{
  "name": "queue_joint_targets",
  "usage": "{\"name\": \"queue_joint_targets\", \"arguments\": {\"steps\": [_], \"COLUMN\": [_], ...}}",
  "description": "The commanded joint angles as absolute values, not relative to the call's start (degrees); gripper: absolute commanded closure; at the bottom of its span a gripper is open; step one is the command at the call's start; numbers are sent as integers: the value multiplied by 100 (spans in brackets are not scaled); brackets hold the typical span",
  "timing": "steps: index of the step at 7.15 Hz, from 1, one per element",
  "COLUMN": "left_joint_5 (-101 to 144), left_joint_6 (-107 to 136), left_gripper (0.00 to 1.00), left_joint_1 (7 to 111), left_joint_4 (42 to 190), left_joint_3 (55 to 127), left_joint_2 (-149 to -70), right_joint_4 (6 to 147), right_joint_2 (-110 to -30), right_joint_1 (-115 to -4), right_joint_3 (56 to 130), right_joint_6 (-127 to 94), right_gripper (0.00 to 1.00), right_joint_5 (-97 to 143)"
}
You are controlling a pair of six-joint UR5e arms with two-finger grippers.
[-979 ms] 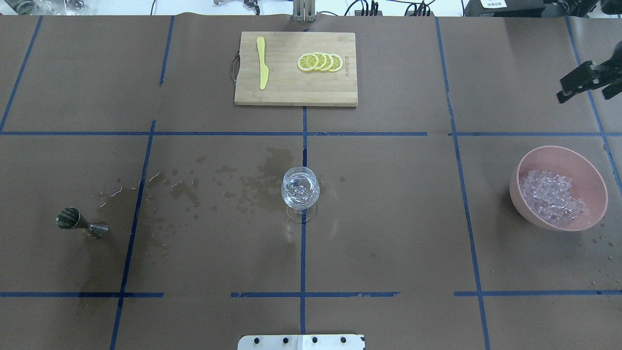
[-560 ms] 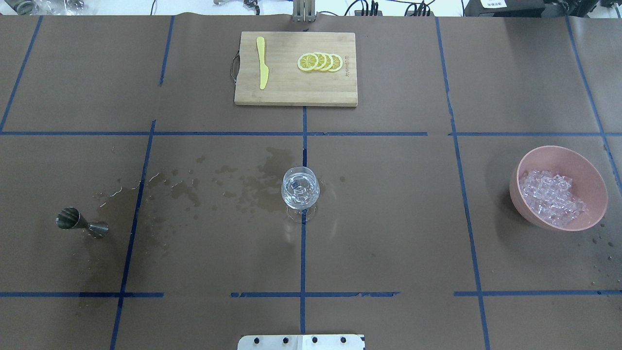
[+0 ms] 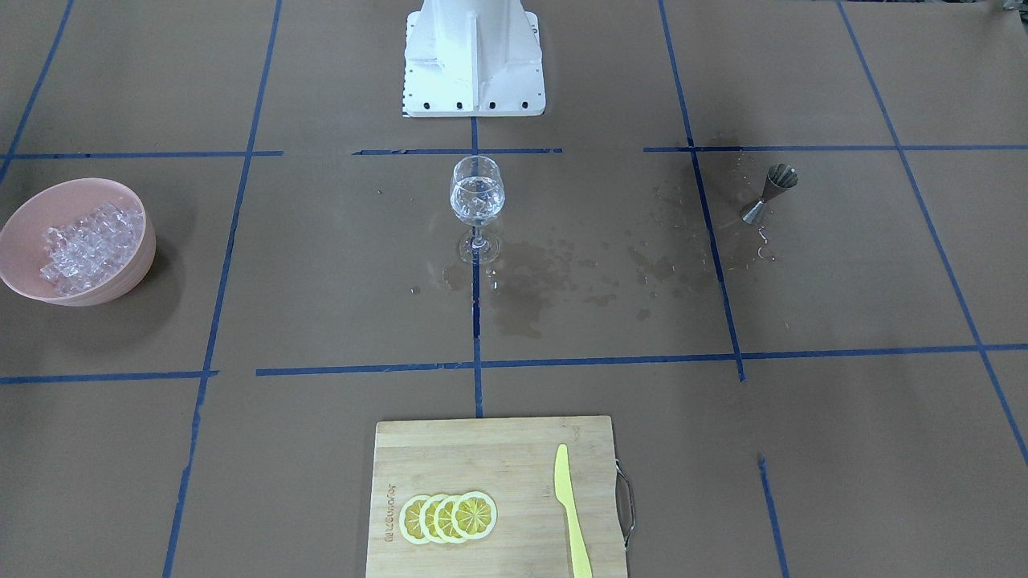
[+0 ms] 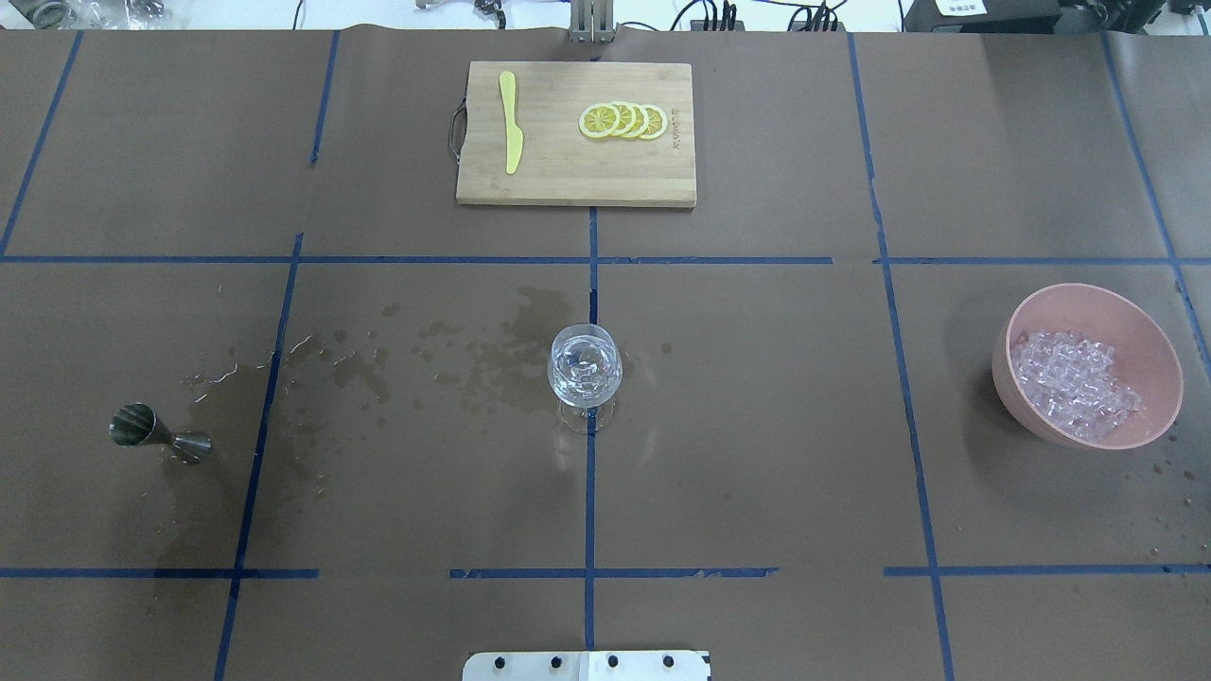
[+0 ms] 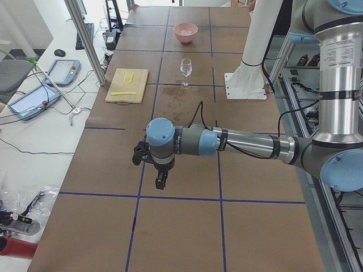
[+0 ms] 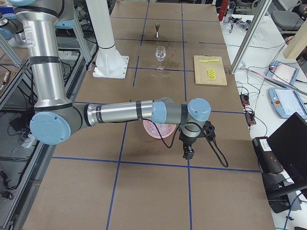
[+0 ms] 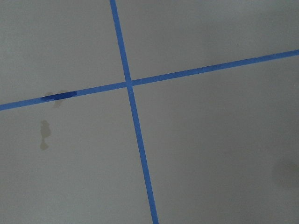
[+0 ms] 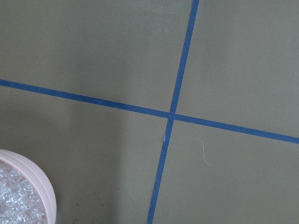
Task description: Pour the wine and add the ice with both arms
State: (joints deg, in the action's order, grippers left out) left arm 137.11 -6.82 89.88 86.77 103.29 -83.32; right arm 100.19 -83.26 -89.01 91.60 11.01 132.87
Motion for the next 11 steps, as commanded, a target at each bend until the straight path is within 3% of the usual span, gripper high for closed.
{"name": "queue_joint_targets", "arguments": {"steps": [1, 2, 5, 11], "left_joint_5": [13659, 13145, 12780, 12832], "left_joint_6": [-695, -738, -738, -721], "left_gripper": [0, 0, 0, 0], "left_joint_1": [9018, 9018, 8983, 8965], "left_joint_4": [8998, 8974, 7902, 7945], "left_joint_3": [10240, 9970, 10195, 10213], "left_joint_2": [-8156, -8400, -8981, -8982], "right_joint_4": [10011, 10002, 10002, 9870], "right_joint_2": [-8358, -8350, -8358, -8358], "right_joint_1": [-8903, -8895, -8895, -8859], "right_joint_3": [9185, 9158, 9185, 9158], "right_joint_6": [1055, 1055, 1046, 1055], "right_gripper": [0, 0, 0, 0], "right_joint_5": [13280, 13280, 13561, 13553]}}
